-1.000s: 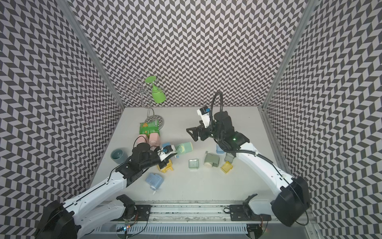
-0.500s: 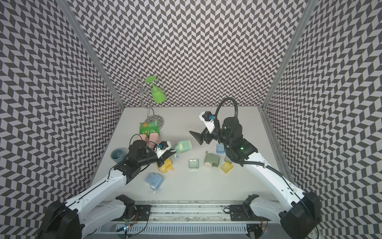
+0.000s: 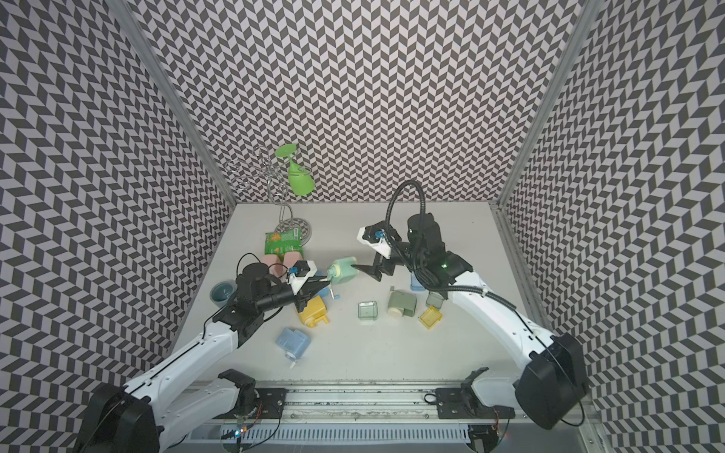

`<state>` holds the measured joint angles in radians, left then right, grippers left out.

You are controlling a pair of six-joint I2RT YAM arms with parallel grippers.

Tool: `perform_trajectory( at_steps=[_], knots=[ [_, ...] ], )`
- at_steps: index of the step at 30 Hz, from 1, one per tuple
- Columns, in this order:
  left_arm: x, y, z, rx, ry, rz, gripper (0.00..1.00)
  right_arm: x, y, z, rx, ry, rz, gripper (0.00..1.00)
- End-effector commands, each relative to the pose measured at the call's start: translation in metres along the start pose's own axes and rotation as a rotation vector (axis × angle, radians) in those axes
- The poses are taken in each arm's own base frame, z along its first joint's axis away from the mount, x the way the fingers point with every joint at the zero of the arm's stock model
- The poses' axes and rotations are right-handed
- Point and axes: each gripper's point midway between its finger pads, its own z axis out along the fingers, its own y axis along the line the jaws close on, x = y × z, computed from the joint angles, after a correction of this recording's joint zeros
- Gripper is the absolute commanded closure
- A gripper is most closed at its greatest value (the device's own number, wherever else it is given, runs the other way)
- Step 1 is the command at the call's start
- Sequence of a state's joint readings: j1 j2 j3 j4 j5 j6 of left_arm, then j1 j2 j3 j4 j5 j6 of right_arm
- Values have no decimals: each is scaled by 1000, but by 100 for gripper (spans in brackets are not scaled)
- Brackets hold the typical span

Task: Put the tray back into the pencil sharpener
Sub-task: Place the pencil sharpener at the center of the board.

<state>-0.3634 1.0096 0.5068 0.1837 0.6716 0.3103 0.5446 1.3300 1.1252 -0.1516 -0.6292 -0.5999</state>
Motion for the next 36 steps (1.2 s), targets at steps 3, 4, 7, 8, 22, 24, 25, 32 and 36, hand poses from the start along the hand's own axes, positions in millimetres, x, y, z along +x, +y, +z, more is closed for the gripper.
perform_trajectory(
  at_steps=[3,4,7,8,22,24,25,32,36],
  knots=[
    [-16,-1,-4,17,-71,4,100,-11,1,-6,-3,-31,-164,2],
    [-16,-1,-3,20,-72,2,100,-11,2,-8,-1,-31,-180,2],
    [-16,-1,-2,26,-70,0,100,-7,8,-11,-11,-21,-191,2],
    [-16,-1,-1,29,-69,-2,100,-7,11,-13,-16,-26,-191,3],
    [-7,-21,-1,121,-54,77,100,16,51,-4,-178,-38,-163,2],
    [-7,-26,0,140,-51,85,100,18,52,0,-190,-28,-153,2],
    [-6,-27,0,145,-50,90,100,19,54,2,-199,-26,-153,2],
    [-7,-40,-1,204,-55,119,100,32,68,21,-259,27,-135,6],
    [-6,-46,-1,227,-58,132,100,37,78,25,-296,45,-131,11]
  ],
)
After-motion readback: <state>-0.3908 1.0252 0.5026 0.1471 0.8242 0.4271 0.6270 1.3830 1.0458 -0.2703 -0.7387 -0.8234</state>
